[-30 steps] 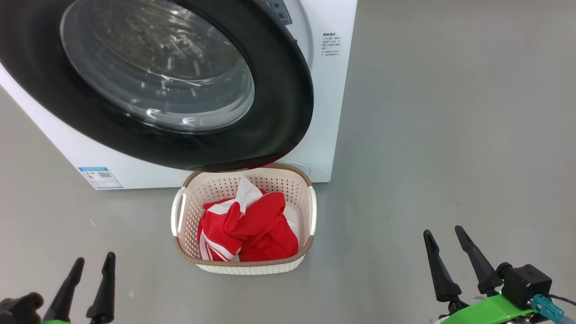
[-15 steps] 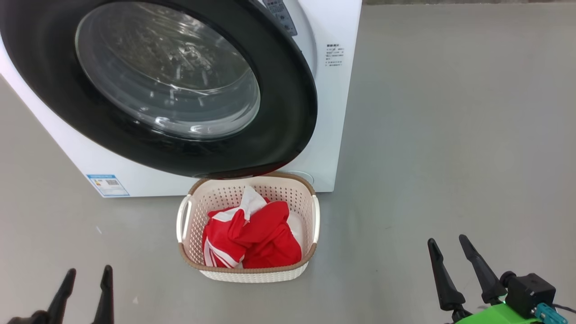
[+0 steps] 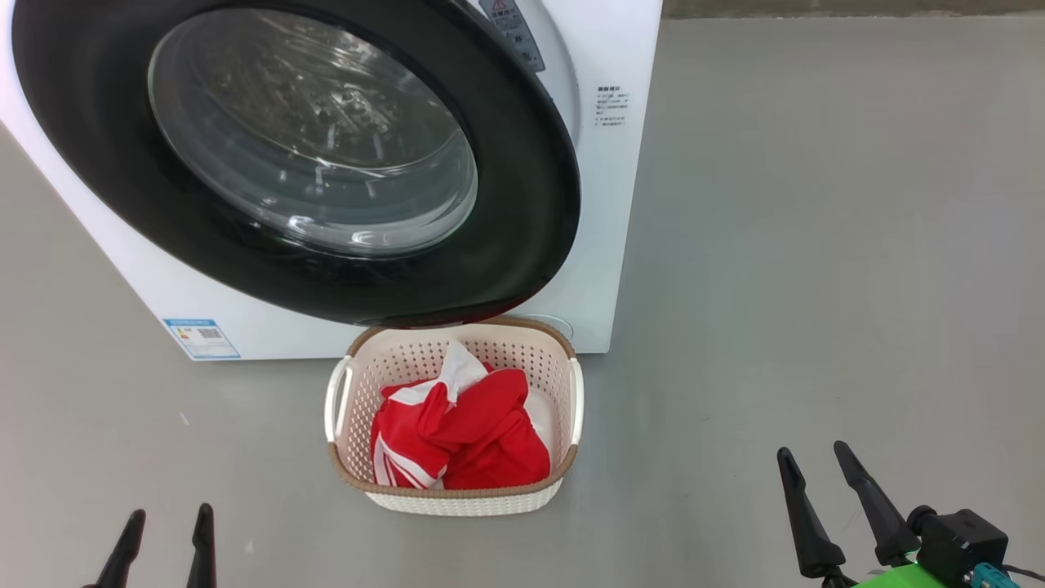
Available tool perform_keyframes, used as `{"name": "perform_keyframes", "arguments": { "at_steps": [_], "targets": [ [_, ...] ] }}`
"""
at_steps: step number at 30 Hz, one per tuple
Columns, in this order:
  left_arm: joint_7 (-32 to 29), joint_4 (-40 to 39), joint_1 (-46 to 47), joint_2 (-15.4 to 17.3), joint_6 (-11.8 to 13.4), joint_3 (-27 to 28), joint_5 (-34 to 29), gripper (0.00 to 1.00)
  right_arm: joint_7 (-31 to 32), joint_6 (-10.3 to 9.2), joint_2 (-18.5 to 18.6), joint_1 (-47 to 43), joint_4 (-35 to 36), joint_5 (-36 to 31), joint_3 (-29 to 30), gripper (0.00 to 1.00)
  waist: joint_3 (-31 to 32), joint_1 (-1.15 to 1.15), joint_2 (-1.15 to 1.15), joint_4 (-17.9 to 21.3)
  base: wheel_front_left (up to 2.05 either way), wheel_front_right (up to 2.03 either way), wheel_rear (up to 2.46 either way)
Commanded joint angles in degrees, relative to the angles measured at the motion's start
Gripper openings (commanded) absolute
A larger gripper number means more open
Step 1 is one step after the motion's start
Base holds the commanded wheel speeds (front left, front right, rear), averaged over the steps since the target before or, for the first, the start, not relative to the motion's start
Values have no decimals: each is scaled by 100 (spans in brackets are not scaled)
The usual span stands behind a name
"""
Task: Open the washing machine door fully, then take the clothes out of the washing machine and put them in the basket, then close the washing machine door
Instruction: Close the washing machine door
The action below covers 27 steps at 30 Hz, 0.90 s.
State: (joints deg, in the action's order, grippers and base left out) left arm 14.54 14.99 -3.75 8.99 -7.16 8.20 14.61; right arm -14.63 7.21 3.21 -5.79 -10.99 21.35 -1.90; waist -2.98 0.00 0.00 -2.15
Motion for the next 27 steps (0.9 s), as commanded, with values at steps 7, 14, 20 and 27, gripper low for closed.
{"name": "perform_keyframes", "arguments": {
  "at_steps": [7,14,20,27],
  "targets": [
    [46,-175,152,31,-33,223,-75,100,-37,28,62,126,163,26,-91,100,-9,0,0,-37,0,0,0],
    [46,-183,144,-55,-33,155,-98,100,-37,28,49,194,154,81,-169,38,25,0,0,-172,0,0,0],
    [46,-203,227,-176,-33,70,-121,100,-37,28,42,658,118,125,-410,0,-45,0,0,-409,0,0,0],
    [46,-274,363,-322,-33,-166,-114,100,-37,28,33,1613,-99,173,-681,0,-238,0,0,-760,0,0,0]
  ]
}}
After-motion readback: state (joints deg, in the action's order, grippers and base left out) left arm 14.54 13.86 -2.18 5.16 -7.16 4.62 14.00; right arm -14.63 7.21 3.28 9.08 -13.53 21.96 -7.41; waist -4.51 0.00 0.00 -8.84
